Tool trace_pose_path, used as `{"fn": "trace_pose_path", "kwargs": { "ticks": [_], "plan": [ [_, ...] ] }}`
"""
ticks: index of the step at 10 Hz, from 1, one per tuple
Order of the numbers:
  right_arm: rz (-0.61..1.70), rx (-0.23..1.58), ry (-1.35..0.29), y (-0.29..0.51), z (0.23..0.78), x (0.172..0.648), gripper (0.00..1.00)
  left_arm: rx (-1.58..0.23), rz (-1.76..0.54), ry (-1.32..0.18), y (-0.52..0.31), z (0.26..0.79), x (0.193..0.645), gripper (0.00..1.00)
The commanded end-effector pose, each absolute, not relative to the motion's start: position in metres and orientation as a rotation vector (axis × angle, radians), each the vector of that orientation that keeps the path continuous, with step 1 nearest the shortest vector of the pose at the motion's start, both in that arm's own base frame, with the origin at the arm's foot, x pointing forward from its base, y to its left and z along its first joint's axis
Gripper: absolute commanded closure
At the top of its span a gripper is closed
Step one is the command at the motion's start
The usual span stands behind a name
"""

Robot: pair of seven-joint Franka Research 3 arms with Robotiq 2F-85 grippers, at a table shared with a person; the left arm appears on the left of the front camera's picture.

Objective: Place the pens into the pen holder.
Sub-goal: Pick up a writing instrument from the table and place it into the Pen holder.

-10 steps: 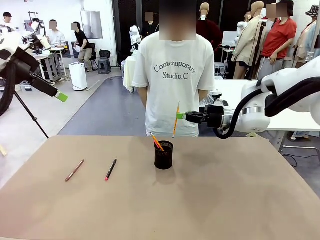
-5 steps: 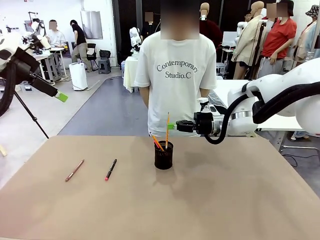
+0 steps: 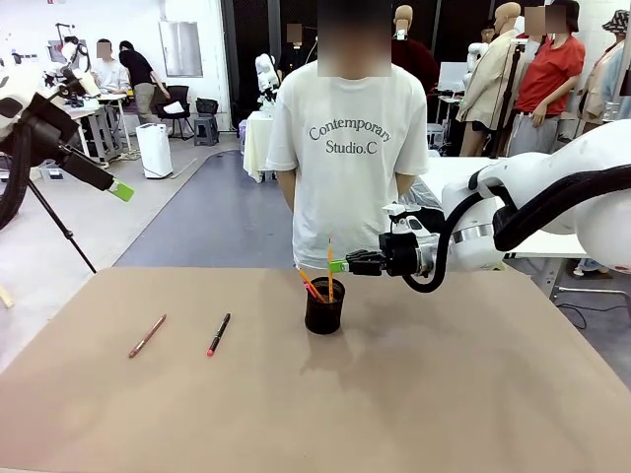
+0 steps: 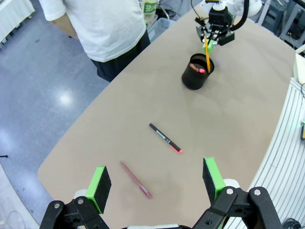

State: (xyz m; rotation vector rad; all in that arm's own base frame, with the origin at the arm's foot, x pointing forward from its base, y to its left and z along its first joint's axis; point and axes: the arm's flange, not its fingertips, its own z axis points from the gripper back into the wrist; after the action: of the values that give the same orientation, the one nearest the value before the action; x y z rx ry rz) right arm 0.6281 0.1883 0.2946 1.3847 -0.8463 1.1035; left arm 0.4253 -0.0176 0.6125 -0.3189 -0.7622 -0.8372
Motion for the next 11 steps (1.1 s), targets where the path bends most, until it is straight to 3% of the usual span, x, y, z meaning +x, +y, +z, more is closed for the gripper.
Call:
{"fn": "trace_pose_path", "kwargs": {
  "ticks": [1,2,7,11],
  "plan": [
    [1.152,1.389,-0.846,0.192,0.294,0.632,1.0,-0.328,-0.844,-0.766,-0.016,0.614,0.424,0.0],
    [1.179,1.382,-0.865,0.192,0.295,0.632,0.94,-0.328,-0.844,-0.766,-0.016,0.614,0.424,0.0],
    [1.239,1.389,-0.895,0.194,0.297,0.632,0.01,-0.328,-0.844,-0.766,-0.016,0.614,0.424,0.0],
    [1.222,1.394,-0.928,0.187,0.32,0.632,0.0,-0.328,-0.844,-0.766,-0.016,0.614,0.424,0.0]
  ]
}}
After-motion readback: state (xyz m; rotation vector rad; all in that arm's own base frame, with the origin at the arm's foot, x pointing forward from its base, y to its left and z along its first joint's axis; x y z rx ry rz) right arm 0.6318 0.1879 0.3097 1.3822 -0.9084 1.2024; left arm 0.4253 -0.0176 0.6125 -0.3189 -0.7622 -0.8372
